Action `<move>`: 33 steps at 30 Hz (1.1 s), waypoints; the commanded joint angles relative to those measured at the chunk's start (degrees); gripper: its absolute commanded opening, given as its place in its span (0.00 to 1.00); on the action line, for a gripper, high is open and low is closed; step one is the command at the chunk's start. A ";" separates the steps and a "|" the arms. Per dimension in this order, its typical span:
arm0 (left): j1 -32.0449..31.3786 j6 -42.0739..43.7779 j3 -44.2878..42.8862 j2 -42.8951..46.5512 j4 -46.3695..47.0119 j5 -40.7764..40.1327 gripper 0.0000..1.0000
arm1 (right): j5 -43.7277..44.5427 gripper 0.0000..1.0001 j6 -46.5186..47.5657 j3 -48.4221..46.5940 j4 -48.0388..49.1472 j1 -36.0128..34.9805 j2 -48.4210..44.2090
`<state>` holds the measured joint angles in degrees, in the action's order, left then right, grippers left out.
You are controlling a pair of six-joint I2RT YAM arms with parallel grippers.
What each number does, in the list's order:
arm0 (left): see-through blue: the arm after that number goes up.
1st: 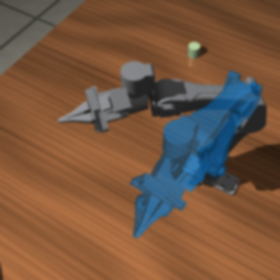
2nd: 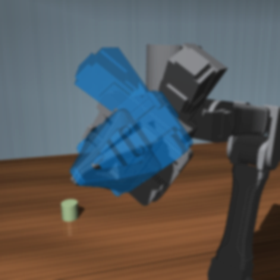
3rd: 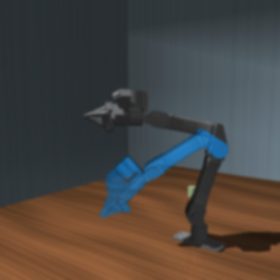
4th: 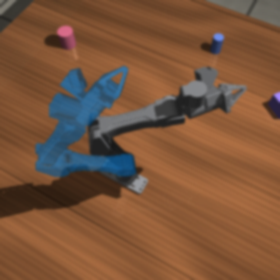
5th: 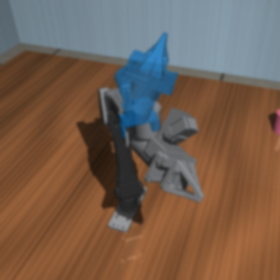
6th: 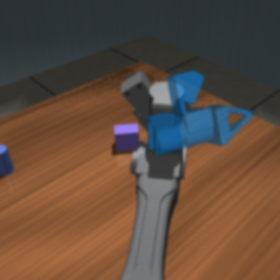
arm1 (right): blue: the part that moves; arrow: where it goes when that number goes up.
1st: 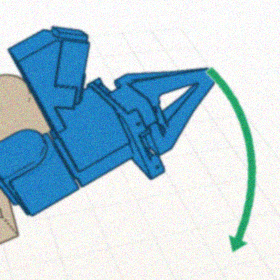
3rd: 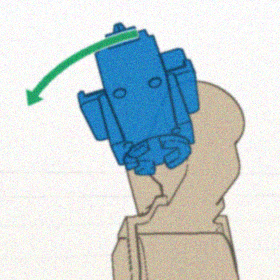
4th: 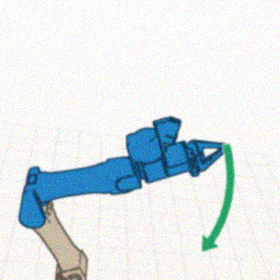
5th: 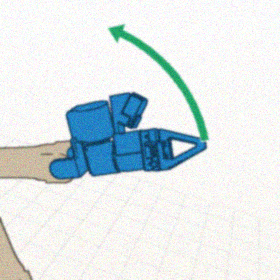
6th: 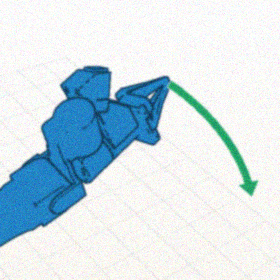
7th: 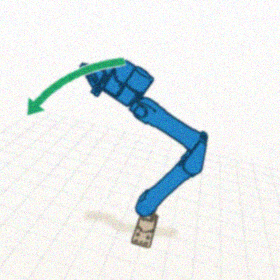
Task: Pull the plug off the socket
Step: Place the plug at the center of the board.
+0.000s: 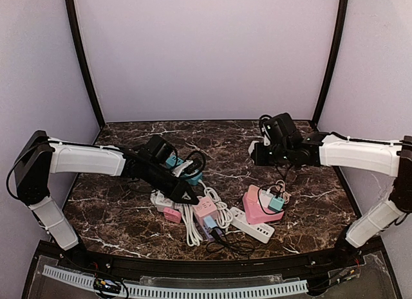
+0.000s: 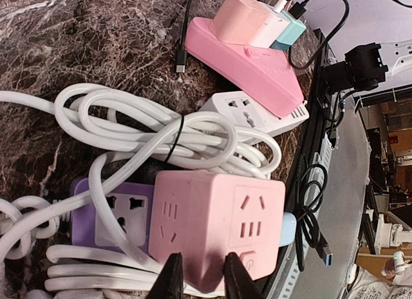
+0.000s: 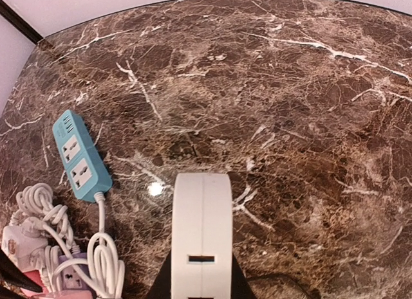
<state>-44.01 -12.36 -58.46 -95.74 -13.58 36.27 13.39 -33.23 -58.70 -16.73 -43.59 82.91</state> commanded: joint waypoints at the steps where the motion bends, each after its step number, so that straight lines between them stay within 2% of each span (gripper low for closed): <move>1: 0.09 1.16 1.78 -0.14 -3.91 -6.56 0.21 | -9.24 0.00 4.61 -1.99 4.77 7.13 3.72; 7: 0.11 1.72 1.47 1.01 -4.42 -7.18 0.21 | -18.50 0.00 6.58 -5.38 8.12 15.89 10.44; 11: 0.09 2.13 1.36 1.81 -4.52 -7.37 0.21 | -23.47 0.00 7.29 -8.36 9.39 19.04 16.20; 20: 0.06 2.15 1.25 2.11 -4.52 -6.90 0.21 | -23.90 0.00 6.42 -12.85 10.62 22.02 24.99; 33: 0.14 2.56 1.07 2.84 -5.04 -7.62 0.21 | -25.59 0.21 5.85 -14.09 10.82 25.46 30.34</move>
<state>-44.25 -10.90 -58.46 -94.08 -14.85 32.14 -10.96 -27.16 -71.61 -7.55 -18.96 112.01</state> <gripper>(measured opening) 0.214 0.193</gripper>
